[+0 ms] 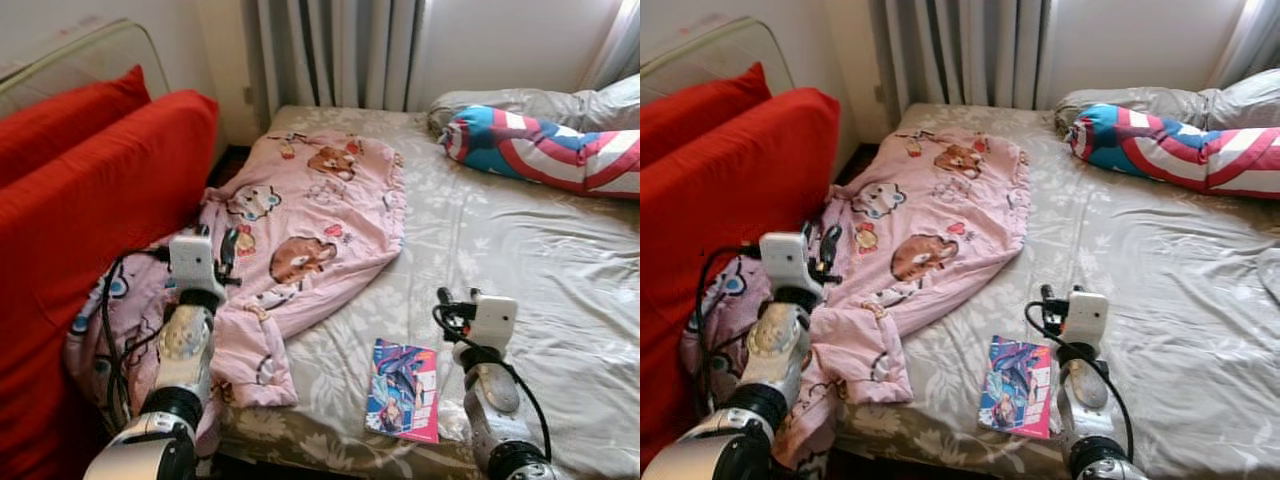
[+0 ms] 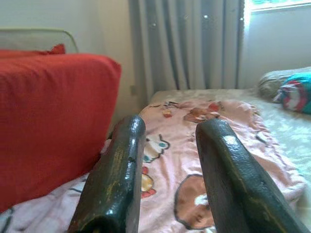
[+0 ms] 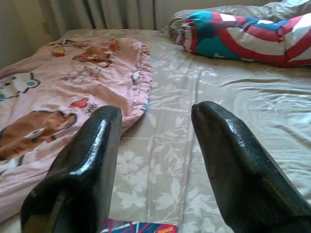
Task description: Clean up the room
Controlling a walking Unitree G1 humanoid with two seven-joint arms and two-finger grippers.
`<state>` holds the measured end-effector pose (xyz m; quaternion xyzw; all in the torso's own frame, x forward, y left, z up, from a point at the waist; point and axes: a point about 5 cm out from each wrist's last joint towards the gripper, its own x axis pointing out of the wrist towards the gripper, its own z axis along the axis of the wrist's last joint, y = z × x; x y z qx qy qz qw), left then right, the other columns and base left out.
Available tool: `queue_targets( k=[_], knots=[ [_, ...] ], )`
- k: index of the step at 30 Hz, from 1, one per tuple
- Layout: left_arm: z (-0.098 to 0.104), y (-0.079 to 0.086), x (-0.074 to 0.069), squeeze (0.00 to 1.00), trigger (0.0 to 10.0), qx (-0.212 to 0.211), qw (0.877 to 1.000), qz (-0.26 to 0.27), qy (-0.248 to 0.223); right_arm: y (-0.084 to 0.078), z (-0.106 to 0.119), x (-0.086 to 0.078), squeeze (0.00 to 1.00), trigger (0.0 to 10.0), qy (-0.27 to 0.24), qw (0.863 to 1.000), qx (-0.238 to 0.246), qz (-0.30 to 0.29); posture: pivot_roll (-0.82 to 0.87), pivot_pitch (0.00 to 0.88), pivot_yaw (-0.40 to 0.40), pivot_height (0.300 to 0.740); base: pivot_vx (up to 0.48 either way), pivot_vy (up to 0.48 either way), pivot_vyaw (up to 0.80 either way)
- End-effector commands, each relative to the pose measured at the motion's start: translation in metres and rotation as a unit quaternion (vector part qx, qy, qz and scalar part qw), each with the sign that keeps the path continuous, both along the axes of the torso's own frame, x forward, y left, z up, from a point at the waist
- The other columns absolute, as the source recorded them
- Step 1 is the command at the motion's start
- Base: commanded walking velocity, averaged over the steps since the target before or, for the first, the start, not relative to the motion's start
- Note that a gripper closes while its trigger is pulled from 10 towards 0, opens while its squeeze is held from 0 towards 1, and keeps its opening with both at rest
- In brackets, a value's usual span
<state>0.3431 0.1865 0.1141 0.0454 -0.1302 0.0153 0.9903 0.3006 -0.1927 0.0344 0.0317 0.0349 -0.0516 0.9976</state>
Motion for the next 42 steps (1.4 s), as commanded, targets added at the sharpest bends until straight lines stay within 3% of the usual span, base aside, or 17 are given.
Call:
queue_targets(
  k=[1,7,11,21,27,30,36,39,42],
  knots=[
    [0.008,0.003,0.001,0.00,10.0,0.004,1.000,0.007,-0.019,0.003,-0.002,-0.001,0.00,10.0,0.004,1.000,0.006,0.001,-0.09,0.000,0.010,0.740,0.000,0.000,0.00],
    [-0.037,0.023,-0.020,0.00,10.0,-0.011,0.997,0.015,0.078,0.003,-0.005,-0.002,0.00,10.0,0.015,1.000,0.007,-0.001,-0.09,0.000,0.012,0.740,0.000,0.000,0.00],
    [-0.053,0.032,-0.031,0.00,10.0,-0.007,0.993,0.030,0.114,0.002,-0.007,-0.005,0.00,10.0,0.016,1.000,0.003,-0.006,-0.09,0.000,0.007,0.740,0.000,0.000,0.00],
    [-0.054,0.031,-0.031,0.00,10.0,-0.021,0.993,0.021,0.117,0.001,-0.008,-0.005,0.00,10.0,0.020,1.000,-0.004,-0.006,-0.09,0.000,-0.002,0.740,0.000,0.000,0.00],
    [-0.078,0.028,-0.042,0.00,10.0,-0.009,0.982,0.012,0.189,0.003,-0.009,-0.005,0.00,10.0,0.025,1.000,-0.005,-0.003,-0.08,0.000,-0.003,0.740,0.000,0.000,0.00],
    [-0.096,0.032,-0.055,0.00,10.0,-0.008,0.971,0.029,0.235,0.004,-0.009,-0.004,0.00,10.0,0.027,1.000,-0.006,-0.001,-0.08,0.000,-0.004,0.740,0.000,0.000,0.00],
    [-0.131,0.035,-0.084,0.00,10.0,0.003,0.938,0.043,0.345,0.004,-0.010,-0.004,0.00,10.0,0.032,0.999,-0.006,-0.001,-0.07,0.000,-0.007,0.740,0.000,0.000,0.00],
    [-0.137,0.036,-0.089,0.00,10.0,0.002,0.932,0.044,0.360,0.005,-0.010,-0.004,0.00,10.0,0.033,0.999,-0.006,0.000,-0.07,0.000,-0.006,0.740,0.000,0.000,0.00],
    [-0.152,0.035,-0.105,0.00,10.0,0.006,0.912,0.048,0.407,0.006,-0.010,-0.004,0.00,10.0,0.034,0.999,-0.005,0.001,-0.07,0.000,-0.007,0.740,0.000,0.000,0.00]
  ],
)
